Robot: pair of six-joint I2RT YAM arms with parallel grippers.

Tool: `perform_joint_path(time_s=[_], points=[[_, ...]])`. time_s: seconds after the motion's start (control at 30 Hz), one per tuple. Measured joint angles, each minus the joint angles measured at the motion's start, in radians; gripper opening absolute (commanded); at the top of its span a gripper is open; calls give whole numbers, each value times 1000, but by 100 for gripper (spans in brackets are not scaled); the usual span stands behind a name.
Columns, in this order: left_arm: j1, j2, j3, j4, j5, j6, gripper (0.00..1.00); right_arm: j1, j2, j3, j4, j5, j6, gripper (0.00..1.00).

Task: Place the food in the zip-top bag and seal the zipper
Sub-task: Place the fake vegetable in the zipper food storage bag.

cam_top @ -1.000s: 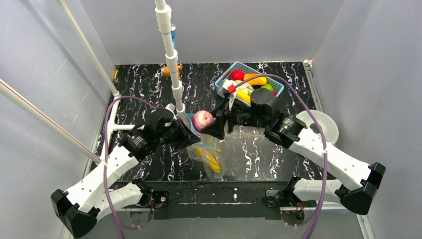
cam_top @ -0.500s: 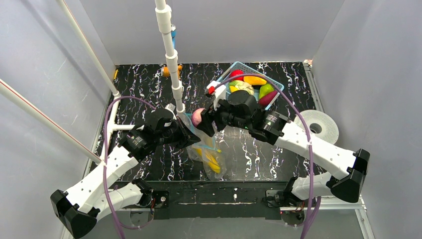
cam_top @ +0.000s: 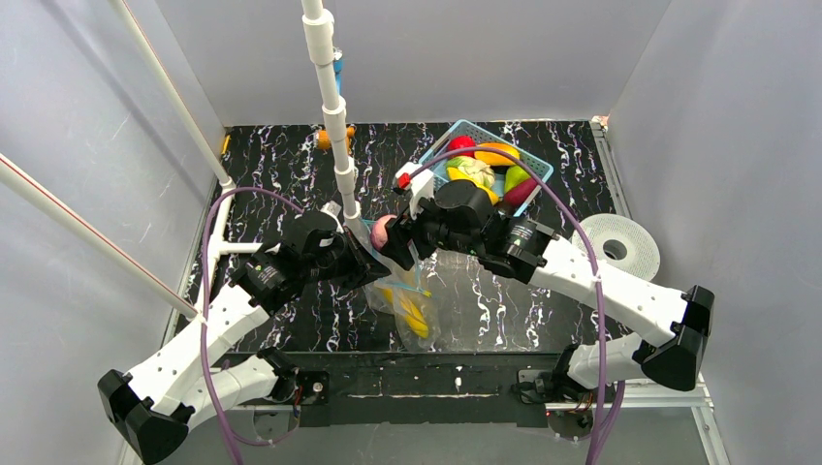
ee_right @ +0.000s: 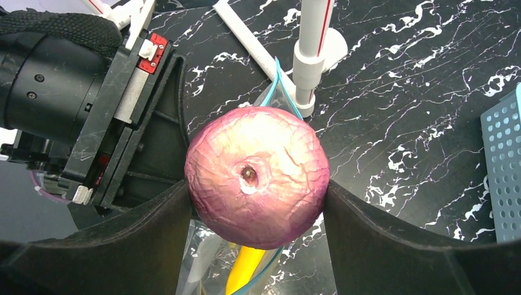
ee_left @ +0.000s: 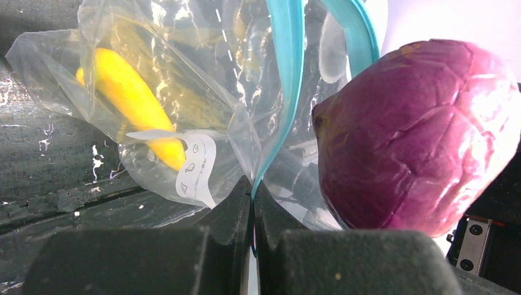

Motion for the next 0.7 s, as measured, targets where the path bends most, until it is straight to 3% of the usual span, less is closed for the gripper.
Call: perform_joint_path(time_s=[0.27,0.7], points=[[0,-3,0,0,0,-1,0,5,-26,-6,9,9,-1,98],[0,-21,0,-5,0,-5,0,5,-56,-12,19,37,-2,98]])
